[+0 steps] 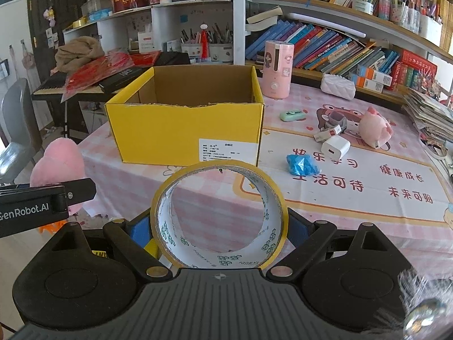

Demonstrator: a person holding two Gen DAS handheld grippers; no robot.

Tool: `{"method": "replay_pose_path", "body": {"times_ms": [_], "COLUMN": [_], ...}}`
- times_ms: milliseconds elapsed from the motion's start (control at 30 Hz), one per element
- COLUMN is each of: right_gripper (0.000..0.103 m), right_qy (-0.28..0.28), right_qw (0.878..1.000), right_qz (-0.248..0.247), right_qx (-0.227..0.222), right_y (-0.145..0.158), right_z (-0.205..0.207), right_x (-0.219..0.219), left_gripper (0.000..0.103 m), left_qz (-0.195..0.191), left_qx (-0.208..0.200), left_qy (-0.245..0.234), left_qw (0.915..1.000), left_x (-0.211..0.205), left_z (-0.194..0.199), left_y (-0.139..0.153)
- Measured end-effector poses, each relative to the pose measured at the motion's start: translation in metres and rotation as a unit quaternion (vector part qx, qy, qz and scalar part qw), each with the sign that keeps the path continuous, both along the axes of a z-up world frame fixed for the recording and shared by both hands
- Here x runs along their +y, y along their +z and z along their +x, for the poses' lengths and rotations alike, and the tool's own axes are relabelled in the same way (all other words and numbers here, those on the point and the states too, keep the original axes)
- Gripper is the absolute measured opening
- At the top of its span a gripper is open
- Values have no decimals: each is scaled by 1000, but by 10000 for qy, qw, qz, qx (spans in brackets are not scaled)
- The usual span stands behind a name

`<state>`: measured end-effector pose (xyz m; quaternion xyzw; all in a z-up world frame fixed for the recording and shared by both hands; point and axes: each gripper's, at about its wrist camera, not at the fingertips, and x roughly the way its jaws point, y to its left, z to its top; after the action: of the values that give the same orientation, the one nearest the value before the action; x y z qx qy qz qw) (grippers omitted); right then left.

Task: Organize objects
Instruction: 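Carry the plush chick and tape roll toward the yellow box with both tools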

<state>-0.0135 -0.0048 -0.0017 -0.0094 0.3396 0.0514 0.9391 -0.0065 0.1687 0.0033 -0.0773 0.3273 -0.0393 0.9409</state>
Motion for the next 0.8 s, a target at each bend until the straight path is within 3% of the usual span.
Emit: {"method": "replay_pose_path", "body": {"times_ms": [633,800], "right_gripper": [91,91], "right_qy": [135,261], "right_qw": [9998,9994], "right_qz": [-139,-128], "right_qx": [48,-201], "right_y": [2,13], "right_z": [19,36], "right_x": [7,5], "left_gripper": [50,50], "left_qz": [20,67], "left_qx": [-134,-366], "left_qy": [-7,93], "left_qw": [9999,9993], "left_x": [0,0], "left_z": [18,35], "left_y": [7,19]}}
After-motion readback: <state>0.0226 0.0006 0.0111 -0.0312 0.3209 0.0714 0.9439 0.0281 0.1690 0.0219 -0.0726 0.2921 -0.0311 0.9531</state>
